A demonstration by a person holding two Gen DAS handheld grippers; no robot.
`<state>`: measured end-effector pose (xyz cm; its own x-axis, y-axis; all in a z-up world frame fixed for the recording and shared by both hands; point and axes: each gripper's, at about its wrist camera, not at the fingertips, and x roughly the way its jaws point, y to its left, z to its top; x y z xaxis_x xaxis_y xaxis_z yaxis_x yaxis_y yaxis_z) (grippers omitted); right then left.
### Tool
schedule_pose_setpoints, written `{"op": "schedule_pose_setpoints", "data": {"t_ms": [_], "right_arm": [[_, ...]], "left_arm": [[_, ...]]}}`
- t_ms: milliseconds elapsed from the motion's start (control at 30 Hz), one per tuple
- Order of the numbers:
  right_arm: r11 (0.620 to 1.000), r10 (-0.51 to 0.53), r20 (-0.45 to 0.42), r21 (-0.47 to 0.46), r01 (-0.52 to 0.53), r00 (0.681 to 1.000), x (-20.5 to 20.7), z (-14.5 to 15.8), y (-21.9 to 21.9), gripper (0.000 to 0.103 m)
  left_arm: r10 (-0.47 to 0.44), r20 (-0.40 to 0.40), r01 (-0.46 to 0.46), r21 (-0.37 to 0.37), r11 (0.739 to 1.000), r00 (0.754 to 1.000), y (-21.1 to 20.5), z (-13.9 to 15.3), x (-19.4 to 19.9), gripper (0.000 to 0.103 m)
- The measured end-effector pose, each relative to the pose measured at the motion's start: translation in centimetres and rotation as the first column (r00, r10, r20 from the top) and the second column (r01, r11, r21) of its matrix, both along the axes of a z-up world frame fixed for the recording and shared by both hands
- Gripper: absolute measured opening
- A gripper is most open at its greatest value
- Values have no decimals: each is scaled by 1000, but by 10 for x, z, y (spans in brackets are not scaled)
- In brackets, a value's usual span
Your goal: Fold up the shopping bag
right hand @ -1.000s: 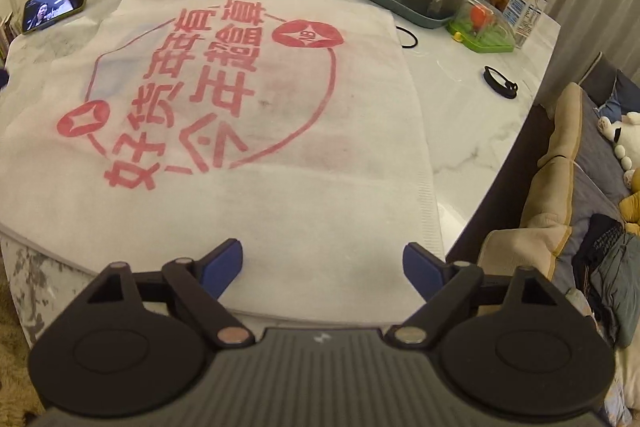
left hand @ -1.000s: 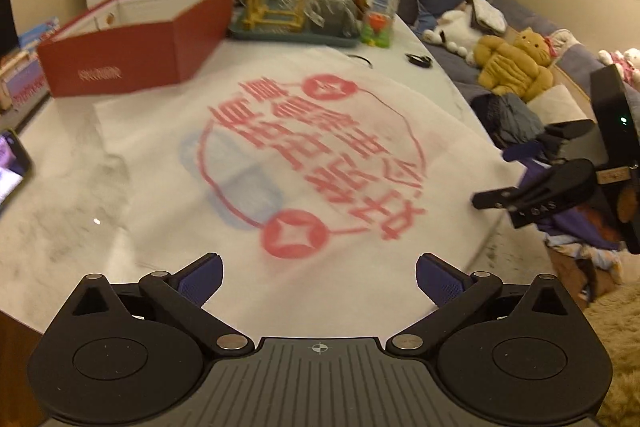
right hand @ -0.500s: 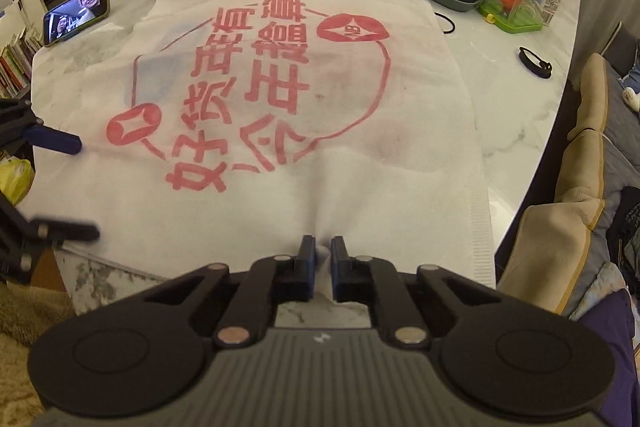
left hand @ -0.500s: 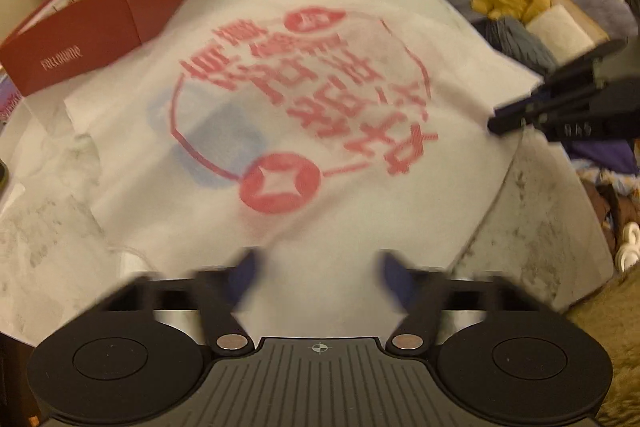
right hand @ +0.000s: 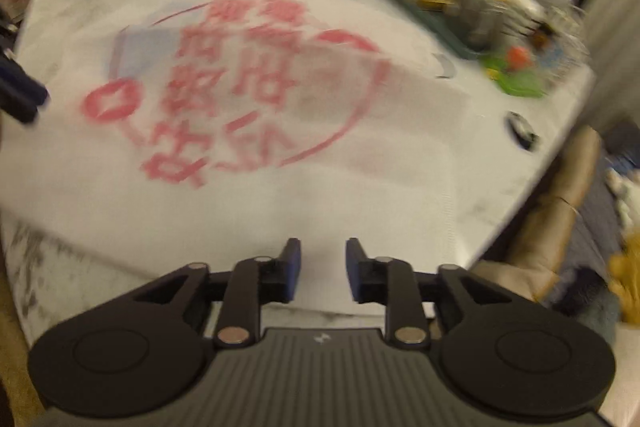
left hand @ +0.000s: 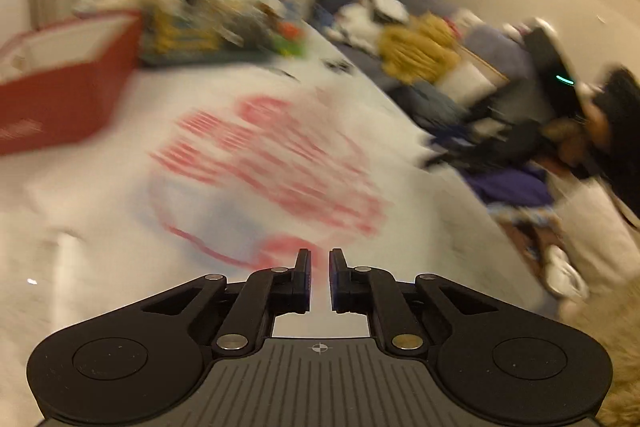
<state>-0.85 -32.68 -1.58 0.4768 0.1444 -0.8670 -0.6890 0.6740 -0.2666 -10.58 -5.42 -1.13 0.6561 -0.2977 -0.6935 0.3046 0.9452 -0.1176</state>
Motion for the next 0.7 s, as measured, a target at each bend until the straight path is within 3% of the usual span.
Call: {"op": "schedule_pose_setpoints", "data": {"t_ms": [33, 67, 100, 133, 233, 333, 367, 433, 533, 567, 600, 633, 667, 700], "right_arm": [[994, -83, -2, 70, 82, 997, -4, 9, -3, 31], [974, -166, -18, 153, 167, 986, -9, 17, -6, 44], [940, -262, -31, 219, 262, 965, -19, 21, -7, 62], [892, -355, -49, 282, 354, 934, -29, 26, -8, 68], [750, -538, -128, 379, 542, 833, -68, 21, 3, 70], [586, -673, -220, 423, 691, 706, -111, 9, 22, 71], [549, -686, -259, 430, 717, 680, -120, 3, 29, 71], [535, -706, -269, 404, 742, 655, -135, -5, 53, 71], [571, -747, -204, 291, 767, 633, -139, -19, 91, 71], [572, -761, -183, 263, 777, 623, -139, -22, 101, 71], [580, -763, -173, 242, 778, 622, -137, -25, 109, 75], [587, -765, -164, 220, 779, 623, -135, -28, 117, 75], [594, -766, -155, 199, 779, 624, -133, -31, 125, 76], [603, -764, -143, 189, 775, 630, -131, -32, 130, 76]], "left_arm": [[50, 25, -51, 44, 998, 998, 19, 2, 8, 17], [91, 24, -93, 90, 992, 996, 36, 0, 17, 19], [131, 26, -133, 137, 982, 991, 53, -3, 27, 20], [169, 25, -171, 177, 969, 985, 71, -6, 37, 20], [189, -8, -185, 160, 970, 982, 120, -17, 76, 20], [141, 49, -148, 213, 966, 989, 140, -26, 107, 20], [103, 76, -119, 240, 964, 992, 142, -28, 115, 20], [35, 101, -62, 280, 958, 994, 138, -34, 128, 20], [-44, 79, 19, 299, 954, 996, 128, -45, 145, 20], [-32, 86, 4, 305, 952, 996, 127, -48, 146, 20], [-19, 93, -11, 311, 950, 995, 126, -50, 147, 38], [-6, 97, -25, 312, 950, 995, 126, -52, 148, 75], [10, 79, -32, 282, 959, 997, 130, -54, 147, 93], [26, 60, -40, 251, 967, 998, 133, -57, 146, 103]]}}
